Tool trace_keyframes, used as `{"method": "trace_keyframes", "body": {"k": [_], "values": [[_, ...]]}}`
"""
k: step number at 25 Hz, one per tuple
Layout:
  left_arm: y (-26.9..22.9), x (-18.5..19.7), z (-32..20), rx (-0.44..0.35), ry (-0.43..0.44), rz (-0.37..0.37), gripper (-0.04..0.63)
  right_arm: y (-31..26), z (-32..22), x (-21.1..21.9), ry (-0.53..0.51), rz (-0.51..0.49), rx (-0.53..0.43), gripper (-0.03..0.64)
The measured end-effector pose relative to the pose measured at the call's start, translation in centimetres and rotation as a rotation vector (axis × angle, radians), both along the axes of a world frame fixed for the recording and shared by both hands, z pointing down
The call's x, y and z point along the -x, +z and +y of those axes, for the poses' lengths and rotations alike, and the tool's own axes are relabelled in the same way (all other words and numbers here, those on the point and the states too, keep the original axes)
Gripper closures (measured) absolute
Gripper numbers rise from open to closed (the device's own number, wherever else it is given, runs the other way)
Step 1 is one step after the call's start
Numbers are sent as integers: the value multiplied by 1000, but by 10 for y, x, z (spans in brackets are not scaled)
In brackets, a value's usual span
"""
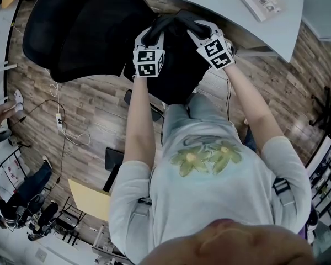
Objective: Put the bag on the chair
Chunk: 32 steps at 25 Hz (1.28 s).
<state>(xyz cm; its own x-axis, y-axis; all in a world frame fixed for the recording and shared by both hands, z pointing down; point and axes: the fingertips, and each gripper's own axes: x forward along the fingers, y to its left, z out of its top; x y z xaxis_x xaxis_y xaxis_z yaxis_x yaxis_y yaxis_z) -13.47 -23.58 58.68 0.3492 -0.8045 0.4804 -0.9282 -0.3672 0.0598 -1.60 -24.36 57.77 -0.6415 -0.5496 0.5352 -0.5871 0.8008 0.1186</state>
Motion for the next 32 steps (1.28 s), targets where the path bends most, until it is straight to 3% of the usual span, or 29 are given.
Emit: {"method": "trace_keyframes", "body": {"k": [12,17,25,32], "values": [[6,7,-32,68,-7,-68,434,6,-35,5,2,59,5,458],[2,11,-31,81,7,-76,420,-1,-37,4,1,42,-29,399],[-1,25,-26,87,5,-107,388,-11,-34,9,-10,10,13,365],[-16,37,-25,57,-48,-36,311,-17,-35,5,-16,9,13,362]]}}
